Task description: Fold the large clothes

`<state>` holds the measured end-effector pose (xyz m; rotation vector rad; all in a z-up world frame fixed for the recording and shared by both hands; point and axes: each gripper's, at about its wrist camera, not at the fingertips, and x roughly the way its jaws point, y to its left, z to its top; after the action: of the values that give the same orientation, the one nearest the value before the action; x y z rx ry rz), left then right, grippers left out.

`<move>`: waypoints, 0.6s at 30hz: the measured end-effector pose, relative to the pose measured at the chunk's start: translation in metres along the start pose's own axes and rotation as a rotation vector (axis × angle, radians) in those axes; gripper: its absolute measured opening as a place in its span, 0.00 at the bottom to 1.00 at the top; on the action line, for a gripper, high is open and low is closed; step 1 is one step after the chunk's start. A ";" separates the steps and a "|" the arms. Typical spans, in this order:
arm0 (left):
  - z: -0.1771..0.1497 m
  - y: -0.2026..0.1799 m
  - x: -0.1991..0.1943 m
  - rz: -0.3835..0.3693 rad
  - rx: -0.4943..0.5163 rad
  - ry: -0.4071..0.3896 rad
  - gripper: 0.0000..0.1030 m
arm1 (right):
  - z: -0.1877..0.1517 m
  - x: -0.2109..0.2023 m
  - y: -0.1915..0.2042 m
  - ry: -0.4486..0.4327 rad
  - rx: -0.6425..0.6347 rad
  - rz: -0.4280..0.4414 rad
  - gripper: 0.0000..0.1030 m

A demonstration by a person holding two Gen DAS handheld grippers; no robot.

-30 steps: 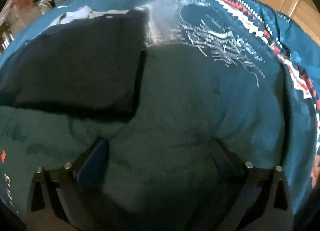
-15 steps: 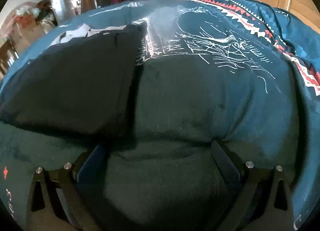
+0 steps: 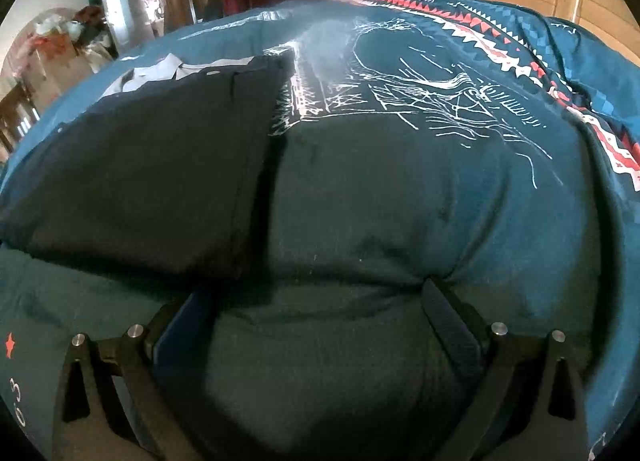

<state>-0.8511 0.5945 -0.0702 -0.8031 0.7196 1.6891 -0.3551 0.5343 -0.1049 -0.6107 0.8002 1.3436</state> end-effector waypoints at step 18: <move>0.002 0.004 -0.002 -0.037 -0.005 0.010 1.00 | -0.001 -0.004 0.001 0.002 -0.002 0.001 1.00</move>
<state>-0.8552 0.5935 -0.0669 -0.8238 0.7038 1.6554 -0.3560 0.5314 -0.1022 -0.6134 0.8005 1.3457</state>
